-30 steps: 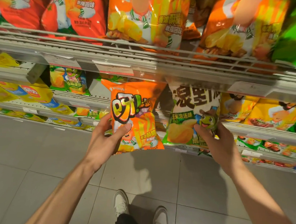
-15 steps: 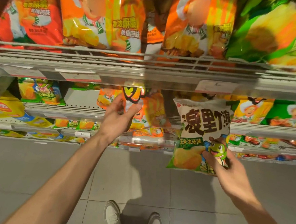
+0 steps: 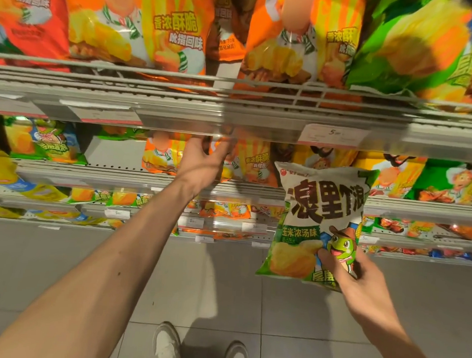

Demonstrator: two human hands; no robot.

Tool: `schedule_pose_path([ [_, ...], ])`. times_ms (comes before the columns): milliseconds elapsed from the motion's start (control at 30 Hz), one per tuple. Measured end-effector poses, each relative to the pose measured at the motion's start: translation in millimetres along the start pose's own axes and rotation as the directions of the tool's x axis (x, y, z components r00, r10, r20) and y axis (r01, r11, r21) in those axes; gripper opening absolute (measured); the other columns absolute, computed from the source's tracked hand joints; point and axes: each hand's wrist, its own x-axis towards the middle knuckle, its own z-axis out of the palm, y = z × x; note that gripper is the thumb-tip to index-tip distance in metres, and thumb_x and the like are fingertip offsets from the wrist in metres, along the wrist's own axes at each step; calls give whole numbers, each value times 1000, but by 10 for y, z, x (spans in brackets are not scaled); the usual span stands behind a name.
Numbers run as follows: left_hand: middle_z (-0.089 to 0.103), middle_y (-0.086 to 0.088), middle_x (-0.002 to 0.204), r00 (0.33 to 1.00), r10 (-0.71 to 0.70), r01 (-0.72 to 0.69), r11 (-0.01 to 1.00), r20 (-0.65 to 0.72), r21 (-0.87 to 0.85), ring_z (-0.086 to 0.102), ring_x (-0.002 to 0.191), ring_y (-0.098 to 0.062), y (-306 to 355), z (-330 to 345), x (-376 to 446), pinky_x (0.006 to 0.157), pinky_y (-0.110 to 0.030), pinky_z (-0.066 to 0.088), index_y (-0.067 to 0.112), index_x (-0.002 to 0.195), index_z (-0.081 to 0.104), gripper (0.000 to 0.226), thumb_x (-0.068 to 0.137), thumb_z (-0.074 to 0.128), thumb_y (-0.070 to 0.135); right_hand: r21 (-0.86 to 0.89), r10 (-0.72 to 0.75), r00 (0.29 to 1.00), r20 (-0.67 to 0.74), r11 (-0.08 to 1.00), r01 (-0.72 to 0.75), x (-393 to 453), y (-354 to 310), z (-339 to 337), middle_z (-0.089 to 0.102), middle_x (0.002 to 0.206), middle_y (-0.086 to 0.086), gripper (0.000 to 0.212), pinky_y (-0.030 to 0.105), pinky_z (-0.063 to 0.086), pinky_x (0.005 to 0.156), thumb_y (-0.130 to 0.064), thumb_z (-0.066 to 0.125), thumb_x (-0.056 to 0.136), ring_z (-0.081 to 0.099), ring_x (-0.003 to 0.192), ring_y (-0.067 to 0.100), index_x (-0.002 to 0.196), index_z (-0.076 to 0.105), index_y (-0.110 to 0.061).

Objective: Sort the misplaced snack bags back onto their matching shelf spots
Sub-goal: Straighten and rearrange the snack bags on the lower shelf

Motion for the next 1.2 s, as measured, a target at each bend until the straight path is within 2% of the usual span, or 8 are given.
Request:
schedule_pose_path([
  [200,70,7,87,999,-39,42,986,19,-159,68,71,6,-62,189,18,60,-7,49,18,97,66,2,96,68,18,8,17,1000,7,1000,-17,11,-2,36,71,105,-18,29,14,44,81,-37,70,84,64,93,-9,112,66,-31],
  [367,66,11,96,997,-48,57,983,52,-172,62,75,17,-215,262,16,68,-4,47,9,121,60,29,95,70,19,2,9,1000,26,1000,-9,37,25,83,75,98,-27,37,20,48,85,-43,69,79,65,92,-13,115,68,-33],
  [533,67,12,123,998,-62,63,993,7,-104,63,114,-1,-288,119,-166,103,-29,52,32,129,55,42,91,72,36,45,-18,999,48,999,16,33,14,134,76,101,-22,35,21,49,85,-41,73,83,67,96,-7,115,70,-28],
  [633,62,3,123,995,-81,74,992,-64,-106,61,108,1,-284,66,-557,88,-7,49,24,135,54,45,94,71,32,57,15,997,70,998,-19,18,10,203,77,104,-17,40,26,50,92,-40,74,82,69,98,-4,120,69,-26],
  [767,66,0,114,965,-210,237,955,159,-179,63,94,6,-256,87,-1159,80,-2,46,22,127,59,32,95,67,20,83,77,992,101,993,-86,-47,1,351,79,102,-12,29,31,55,92,-32,76,83,73,95,3,111,69,-32],
  [967,60,27,108,926,-298,353,901,232,-252,58,88,28,-229,-221,-1614,67,0,47,32,129,56,40,94,69,20,-108,22,979,203,994,0,-251,-208,803,75,108,-20,42,38,57,94,-62,72,77,70,101,0,114,68,-42],
  [1100,65,18,120,927,-353,376,880,130,-289,66,103,10,-364,-749,-1605,74,-6,51,38,127,58,40,92,72,24,-153,40,956,291,988,5,-340,-474,1271,71,94,-25,24,2,48,72,-51,69,84,62,90,-21,105,66,-41],
  [1200,63,29,114,922,-382,384,886,60,-261,62,100,19,-468,-1197,-1458,79,-4,50,43,123,58,37,91,72,30,-156,65,925,374,988,-7,-319,-691,1692,60,98,-28,22,-5,38,55,-37,64,95,53,70,-32,116,62,-33],
])
